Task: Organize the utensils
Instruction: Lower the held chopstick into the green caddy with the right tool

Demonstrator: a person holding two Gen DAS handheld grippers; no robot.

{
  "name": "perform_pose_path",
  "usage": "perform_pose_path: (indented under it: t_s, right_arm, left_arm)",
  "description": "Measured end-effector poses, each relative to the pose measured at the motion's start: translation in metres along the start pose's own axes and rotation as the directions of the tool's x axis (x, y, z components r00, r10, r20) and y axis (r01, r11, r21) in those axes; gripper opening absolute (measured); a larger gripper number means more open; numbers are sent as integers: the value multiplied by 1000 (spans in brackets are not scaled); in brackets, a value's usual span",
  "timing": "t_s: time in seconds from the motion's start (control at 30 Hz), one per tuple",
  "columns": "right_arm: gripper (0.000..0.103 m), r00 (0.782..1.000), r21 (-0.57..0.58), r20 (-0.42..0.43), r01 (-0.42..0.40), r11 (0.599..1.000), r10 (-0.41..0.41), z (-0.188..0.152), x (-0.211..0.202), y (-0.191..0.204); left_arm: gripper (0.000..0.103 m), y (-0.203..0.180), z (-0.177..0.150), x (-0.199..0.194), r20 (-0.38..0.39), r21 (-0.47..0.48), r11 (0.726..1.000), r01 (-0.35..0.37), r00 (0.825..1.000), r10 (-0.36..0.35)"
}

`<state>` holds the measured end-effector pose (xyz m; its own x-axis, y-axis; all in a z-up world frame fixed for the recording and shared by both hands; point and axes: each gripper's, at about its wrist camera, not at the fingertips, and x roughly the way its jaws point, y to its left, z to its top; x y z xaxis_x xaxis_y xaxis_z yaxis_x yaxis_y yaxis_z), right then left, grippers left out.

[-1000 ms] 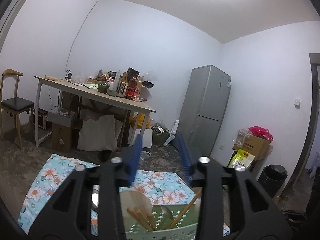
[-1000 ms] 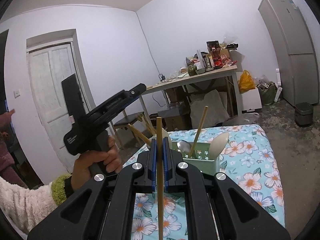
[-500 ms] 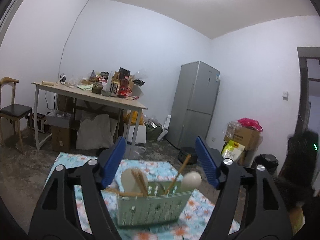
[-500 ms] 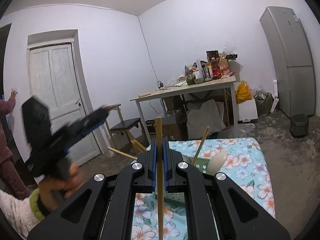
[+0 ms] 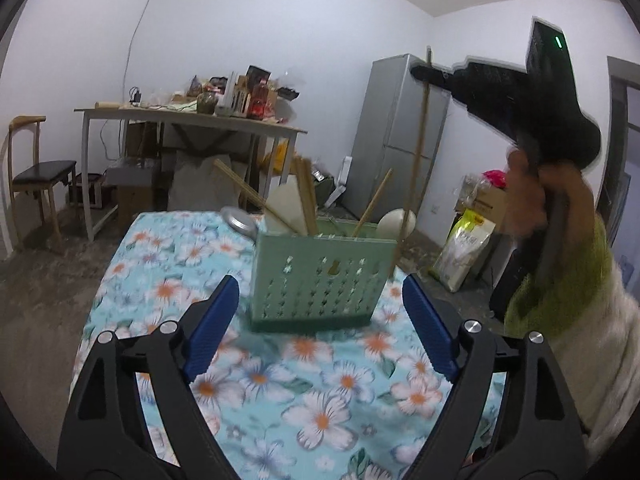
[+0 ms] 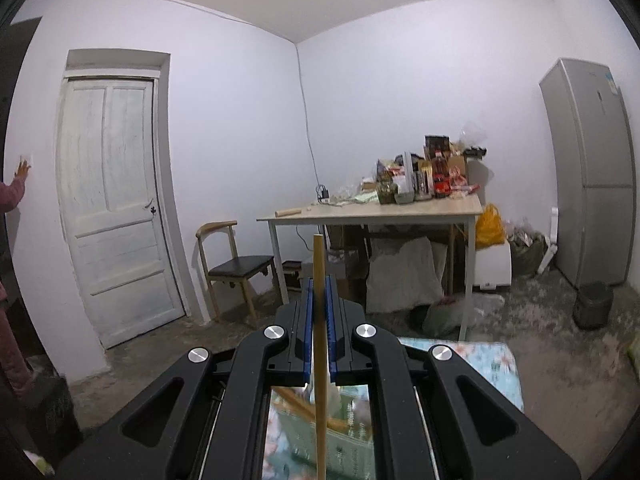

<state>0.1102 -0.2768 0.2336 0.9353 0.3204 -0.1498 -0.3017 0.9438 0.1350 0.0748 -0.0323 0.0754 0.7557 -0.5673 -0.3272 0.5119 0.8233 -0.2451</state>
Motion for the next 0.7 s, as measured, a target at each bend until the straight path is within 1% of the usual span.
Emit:
perform_pose_path:
  t_s: [0.13, 0.33, 0.57, 0.7]
  right_arm:
    - [6, 1000, -37, 28, 0, 999, 1, 19, 16, 9]
    - [6, 999, -96, 38, -9, 995, 13, 39, 51, 19]
    - [6, 1000, -170, -5, -8, 985, 8, 30, 92, 23]
    - [6, 998, -210, -56, 1, 978, -13, 16, 111, 22]
  left_arm:
    - [80, 9, -3, 1, -12, -34, 999, 0, 1000, 0]
    - [84, 11, -7, 6, -22, -26, 999, -25, 999, 24]
    - [84, 11, -7, 11, -28, -14, 999, -36, 999, 35]
    - [84, 14, -9, 15, -32, -12, 999, -46, 998, 46]
